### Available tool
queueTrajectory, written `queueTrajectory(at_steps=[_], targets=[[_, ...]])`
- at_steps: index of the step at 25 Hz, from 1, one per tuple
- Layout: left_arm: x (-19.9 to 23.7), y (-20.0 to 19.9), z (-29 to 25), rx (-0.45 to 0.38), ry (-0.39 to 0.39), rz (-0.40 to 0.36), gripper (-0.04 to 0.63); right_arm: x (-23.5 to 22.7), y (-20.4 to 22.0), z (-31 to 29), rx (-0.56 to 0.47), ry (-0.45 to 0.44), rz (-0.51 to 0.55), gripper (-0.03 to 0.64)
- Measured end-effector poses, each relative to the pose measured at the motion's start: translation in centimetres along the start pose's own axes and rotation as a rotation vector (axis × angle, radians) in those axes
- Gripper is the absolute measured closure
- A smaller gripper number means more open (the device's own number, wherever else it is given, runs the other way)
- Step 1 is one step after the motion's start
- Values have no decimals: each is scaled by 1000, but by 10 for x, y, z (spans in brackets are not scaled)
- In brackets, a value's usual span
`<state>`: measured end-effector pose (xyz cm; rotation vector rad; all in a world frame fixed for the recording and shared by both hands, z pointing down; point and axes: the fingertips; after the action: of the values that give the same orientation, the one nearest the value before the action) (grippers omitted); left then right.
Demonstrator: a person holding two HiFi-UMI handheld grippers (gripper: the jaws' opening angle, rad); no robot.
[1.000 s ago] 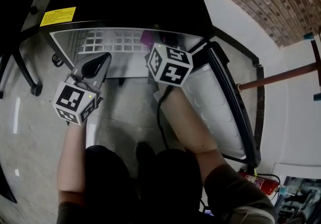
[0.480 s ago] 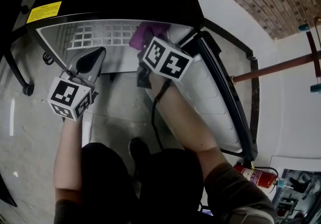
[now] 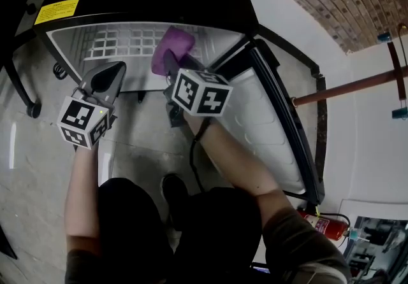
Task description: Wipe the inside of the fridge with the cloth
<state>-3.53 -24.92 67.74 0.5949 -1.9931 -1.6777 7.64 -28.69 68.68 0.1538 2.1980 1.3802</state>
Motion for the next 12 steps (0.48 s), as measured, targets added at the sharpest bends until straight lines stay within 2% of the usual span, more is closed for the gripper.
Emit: queueTrajectory(at_steps=[3,5,7,9,11,12], targets=[[21,4,10,-8,-50,-8,578,54,32,-19,89,-238,76,541],[33,8,18,-6,-79,-22,578,77,57,-29,146,-337,73,541],[40,12,27,2,-102,-37,578,96,85,-37,215,-417,77,541],[48,18,36,10,-130,-38,578,112,121,-44,334,-489,89,541],[58,25,42,23,-165,-30,578,118,154,-56,436,-502,102,541],[62,28,44,28,-178,-27,578,117,163,-65,448,-486,105,541]])
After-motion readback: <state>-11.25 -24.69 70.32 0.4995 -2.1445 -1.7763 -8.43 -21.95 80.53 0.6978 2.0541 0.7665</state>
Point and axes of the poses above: the fingertips, and each gripper's own axes: z backward along the fingers, x to its left, y out of its underside, and after that the axes turned 8 degrees about -y, right-handed
